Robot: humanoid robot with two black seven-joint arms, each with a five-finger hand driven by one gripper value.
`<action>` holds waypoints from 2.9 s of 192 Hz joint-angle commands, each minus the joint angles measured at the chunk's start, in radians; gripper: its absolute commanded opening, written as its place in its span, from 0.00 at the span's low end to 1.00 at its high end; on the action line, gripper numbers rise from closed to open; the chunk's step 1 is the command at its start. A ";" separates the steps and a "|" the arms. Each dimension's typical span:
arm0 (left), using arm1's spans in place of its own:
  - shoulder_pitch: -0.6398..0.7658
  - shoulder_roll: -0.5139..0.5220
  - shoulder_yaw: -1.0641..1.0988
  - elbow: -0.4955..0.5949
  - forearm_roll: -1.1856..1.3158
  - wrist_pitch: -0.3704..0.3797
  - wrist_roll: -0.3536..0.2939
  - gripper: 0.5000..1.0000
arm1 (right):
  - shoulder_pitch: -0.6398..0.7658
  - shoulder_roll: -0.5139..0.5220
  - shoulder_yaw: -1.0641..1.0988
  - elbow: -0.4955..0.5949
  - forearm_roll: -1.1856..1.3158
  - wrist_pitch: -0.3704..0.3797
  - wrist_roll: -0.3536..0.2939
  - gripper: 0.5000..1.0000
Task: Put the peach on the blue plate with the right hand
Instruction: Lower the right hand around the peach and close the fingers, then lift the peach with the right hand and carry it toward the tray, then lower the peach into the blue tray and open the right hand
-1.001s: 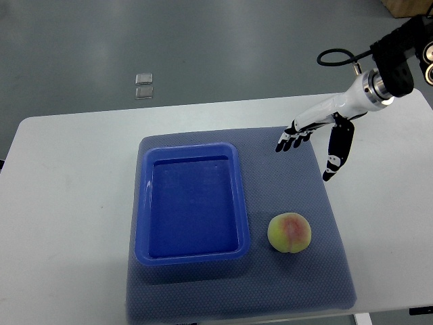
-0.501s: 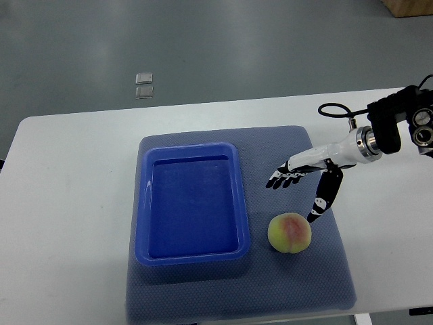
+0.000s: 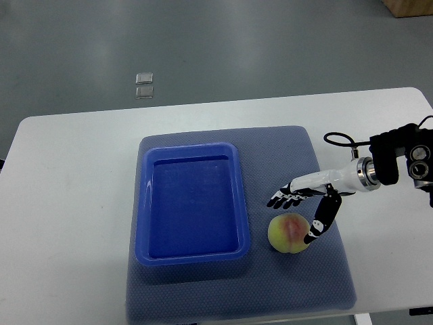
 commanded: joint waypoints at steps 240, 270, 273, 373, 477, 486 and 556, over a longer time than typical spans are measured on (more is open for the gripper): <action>0.001 0.000 0.000 0.000 0.000 0.000 0.000 1.00 | -0.240 -0.010 0.119 -0.006 -0.163 -0.189 0.064 0.00; 0.001 0.000 0.000 0.001 0.000 0.000 0.000 1.00 | -0.097 -0.096 0.205 0.020 -0.145 -0.063 0.067 0.00; 0.001 0.000 0.000 0.001 0.000 0.000 0.000 1.00 | -0.074 -0.106 0.217 0.020 -0.137 -0.048 0.065 0.00; 0.001 0.000 0.000 -0.003 0.000 0.000 0.000 1.00 | 0.200 -0.031 0.257 -0.081 0.010 0.034 0.050 0.00; 0.001 0.000 0.000 0.001 -0.002 0.000 0.000 1.00 | 0.021 0.665 0.213 -0.584 -0.002 -0.075 0.053 0.00; 0.001 0.000 0.000 0.003 0.000 0.000 0.000 1.00 | 0.003 0.708 0.211 -0.615 -0.004 -0.078 0.053 0.00; 0.001 0.000 0.000 0.004 0.000 0.000 0.000 1.00 | -0.120 0.766 0.201 -0.739 -0.113 -0.097 0.053 0.00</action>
